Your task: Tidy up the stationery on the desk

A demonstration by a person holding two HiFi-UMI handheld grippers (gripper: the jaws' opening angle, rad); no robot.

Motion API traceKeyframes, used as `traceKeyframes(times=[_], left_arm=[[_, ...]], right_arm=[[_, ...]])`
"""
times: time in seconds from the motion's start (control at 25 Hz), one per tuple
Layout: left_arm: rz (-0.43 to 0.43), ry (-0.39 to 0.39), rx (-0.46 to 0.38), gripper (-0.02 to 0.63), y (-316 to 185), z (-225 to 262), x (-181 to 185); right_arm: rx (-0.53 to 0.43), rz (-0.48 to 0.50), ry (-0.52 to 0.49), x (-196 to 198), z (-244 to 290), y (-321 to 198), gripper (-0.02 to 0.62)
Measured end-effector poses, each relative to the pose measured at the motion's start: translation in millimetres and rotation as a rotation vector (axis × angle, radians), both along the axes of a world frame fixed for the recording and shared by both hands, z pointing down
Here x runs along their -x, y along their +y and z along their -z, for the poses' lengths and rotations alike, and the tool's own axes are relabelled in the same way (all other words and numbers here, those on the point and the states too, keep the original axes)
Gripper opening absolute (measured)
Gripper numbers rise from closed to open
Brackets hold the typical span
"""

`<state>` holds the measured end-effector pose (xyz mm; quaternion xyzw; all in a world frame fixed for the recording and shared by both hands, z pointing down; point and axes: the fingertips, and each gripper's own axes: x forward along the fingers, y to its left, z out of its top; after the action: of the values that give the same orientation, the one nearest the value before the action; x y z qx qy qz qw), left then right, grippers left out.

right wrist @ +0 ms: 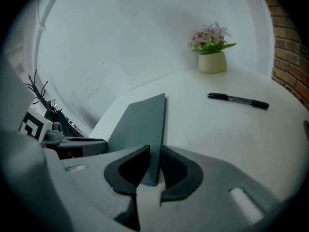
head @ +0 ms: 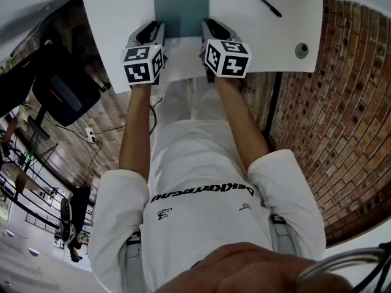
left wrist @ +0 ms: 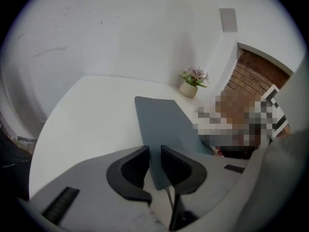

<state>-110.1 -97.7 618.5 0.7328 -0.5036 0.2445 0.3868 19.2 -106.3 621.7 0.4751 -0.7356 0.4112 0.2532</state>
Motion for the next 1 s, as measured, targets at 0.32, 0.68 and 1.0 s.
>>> traceKeyframes(times=[0.32, 0.68, 1.0], left_arm=[[0.006, 0.015, 0.012, 0.074, 15, 1, -17], [0.031, -0.003, 0.008, 0.074, 21, 2, -23], [0.034, -0.020, 0.004, 0.074, 22, 3, -24]], right_arm=[[0.006, 0.002, 0.010, -15, 1, 1, 0.061], [0.024, 0.017, 0.007, -22, 1, 8, 0.061], [0.025, 0.022, 0.008, -22, 1, 13, 0.064]])
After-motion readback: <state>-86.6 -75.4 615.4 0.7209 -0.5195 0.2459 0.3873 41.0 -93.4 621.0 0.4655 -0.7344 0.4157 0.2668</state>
